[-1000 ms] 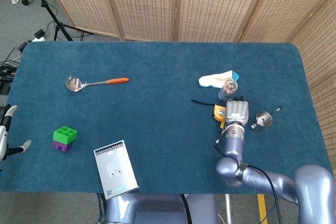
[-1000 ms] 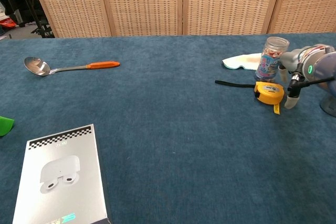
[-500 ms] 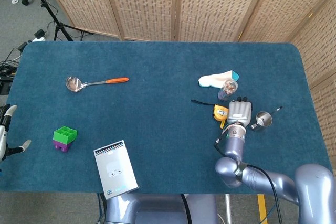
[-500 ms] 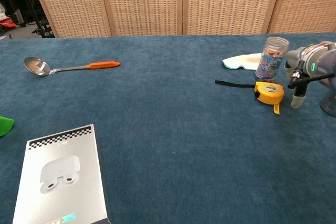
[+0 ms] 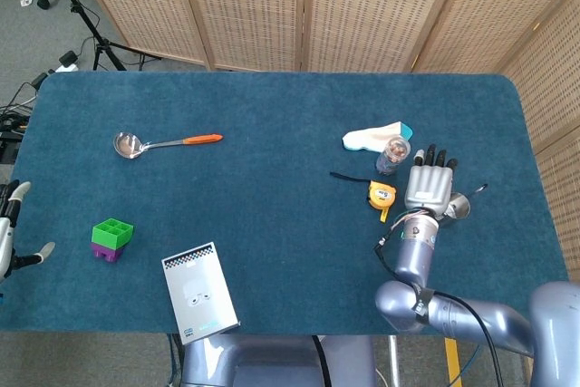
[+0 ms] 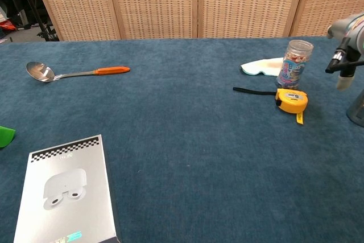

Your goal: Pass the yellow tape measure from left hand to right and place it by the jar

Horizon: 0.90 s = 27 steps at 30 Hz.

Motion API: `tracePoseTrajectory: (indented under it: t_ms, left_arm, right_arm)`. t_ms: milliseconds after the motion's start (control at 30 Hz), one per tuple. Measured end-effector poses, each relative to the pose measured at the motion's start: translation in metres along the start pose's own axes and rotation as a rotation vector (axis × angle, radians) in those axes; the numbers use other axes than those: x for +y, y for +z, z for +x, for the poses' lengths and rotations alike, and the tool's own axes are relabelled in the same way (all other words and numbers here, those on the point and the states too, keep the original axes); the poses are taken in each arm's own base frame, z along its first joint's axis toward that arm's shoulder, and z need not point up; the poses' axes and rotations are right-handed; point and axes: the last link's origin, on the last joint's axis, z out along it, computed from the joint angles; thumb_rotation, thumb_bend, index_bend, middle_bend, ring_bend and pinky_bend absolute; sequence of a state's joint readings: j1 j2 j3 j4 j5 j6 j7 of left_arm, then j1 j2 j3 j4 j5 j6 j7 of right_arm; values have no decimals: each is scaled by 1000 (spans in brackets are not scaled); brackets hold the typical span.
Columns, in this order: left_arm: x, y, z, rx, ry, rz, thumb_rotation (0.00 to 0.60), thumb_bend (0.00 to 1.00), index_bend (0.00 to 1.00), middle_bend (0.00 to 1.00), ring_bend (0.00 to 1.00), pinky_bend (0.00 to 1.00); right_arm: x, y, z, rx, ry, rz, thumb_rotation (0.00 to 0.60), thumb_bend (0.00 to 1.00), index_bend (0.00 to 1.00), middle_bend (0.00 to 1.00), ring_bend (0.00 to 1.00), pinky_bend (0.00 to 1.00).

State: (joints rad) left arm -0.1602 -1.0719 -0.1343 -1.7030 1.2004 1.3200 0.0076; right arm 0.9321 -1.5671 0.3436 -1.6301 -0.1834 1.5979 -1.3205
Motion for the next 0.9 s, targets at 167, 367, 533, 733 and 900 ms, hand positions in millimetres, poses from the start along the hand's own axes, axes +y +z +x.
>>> tracePoseTrajectory:
  t_ms: [167,367,533,733,900]
  left_arm:
    - [1,-2,1,3,-4,-8,600,213,52,0,0,0]
    - [3,-2,0,6,-3,-16,600,212,52,0,0,0]
    - [4,-3,0,16,1,-23,600,211,52,0,0,0]
    - [6,-4,0,31,16,-32,600,200,52,0,0,0]
    - [10,-6,-4,42,31,-47,600,182,52,0,0,0]
  right_arm:
    - [13,-12,10,47,24,-6,600,96,0,0,0,68]
    - [24,-25,15,126,126,55,600,29,0,0,0,1]
    - [36,-36,11,204,211,136,600,15,0,0,0,0]
    - [48,-42,-2,284,361,265,600,1,0,0,0,0]
    - [67,-42,-21,392,526,386,600,0,0,0,0,0]
